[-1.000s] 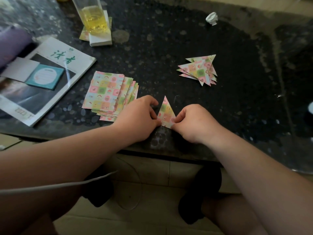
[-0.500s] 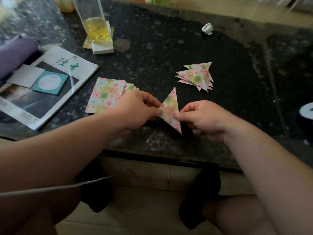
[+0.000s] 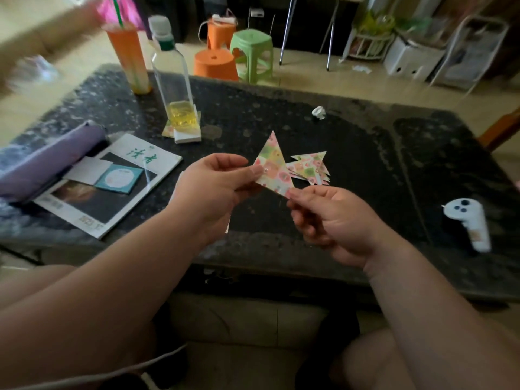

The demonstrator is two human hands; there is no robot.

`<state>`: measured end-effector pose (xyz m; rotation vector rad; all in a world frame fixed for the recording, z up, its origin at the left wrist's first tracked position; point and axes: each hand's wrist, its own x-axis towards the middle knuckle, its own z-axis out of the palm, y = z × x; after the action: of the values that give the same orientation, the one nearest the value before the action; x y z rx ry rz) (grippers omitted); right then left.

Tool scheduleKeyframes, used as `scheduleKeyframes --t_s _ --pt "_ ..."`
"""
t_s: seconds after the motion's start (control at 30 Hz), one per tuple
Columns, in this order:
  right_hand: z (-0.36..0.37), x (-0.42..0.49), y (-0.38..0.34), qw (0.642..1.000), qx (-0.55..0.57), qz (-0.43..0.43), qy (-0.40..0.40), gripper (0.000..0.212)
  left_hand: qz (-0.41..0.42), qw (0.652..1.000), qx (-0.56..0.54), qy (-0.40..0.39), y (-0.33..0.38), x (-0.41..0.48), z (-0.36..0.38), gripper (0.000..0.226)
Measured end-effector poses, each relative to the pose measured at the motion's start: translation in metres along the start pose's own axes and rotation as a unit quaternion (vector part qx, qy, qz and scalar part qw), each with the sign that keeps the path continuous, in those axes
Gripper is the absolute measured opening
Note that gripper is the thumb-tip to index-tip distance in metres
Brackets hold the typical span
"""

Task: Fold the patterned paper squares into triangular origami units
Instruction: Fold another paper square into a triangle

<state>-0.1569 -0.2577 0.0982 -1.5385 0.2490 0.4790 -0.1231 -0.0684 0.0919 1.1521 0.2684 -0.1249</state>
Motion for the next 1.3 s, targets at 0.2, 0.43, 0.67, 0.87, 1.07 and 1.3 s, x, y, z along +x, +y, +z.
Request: scheduleKeyframes --t_s 0.2,0.43,0.67,0.87,1.07,1.3 --pt "0.021 -0.026 0.006 0.994 -0.021 -0.104 0.021 0.036 -0.073 0.99 -0.035 -0.116 -0.008 -0.041 -0.005 0.03" --pt "0.022 -0.024 0.033 0.951 -0.156 -0.255 0.079 0.049 -0.168 0.967 -0.022 -0.192 -0.023 -0.043 -0.005 0.016" --pt "0.012 0.005 0.029 0.963 -0.088 -0.248 0.063 0.038 -0.224 0.948 -0.109 -0.197 -0.033 -0.028 0.003 0.015" --pt "0.007 0.027 0.021 0.988 -0.006 -0.154 0.026 0.044 -0.108 0.984 -0.02 -0.139 -0.046 0.002 0.014 0.031" --pt "-0.013 0.044 0.019 0.984 -0.033 -0.175 0.014 0.037 -0.09 0.986 0.037 -0.137 -0.046 0.019 0.024 0.036" --pt "-0.021 0.057 0.023 0.949 -0.235 -0.21 0.035 0.027 -0.18 0.979 -0.035 -0.094 -0.053 0.03 0.029 0.023"
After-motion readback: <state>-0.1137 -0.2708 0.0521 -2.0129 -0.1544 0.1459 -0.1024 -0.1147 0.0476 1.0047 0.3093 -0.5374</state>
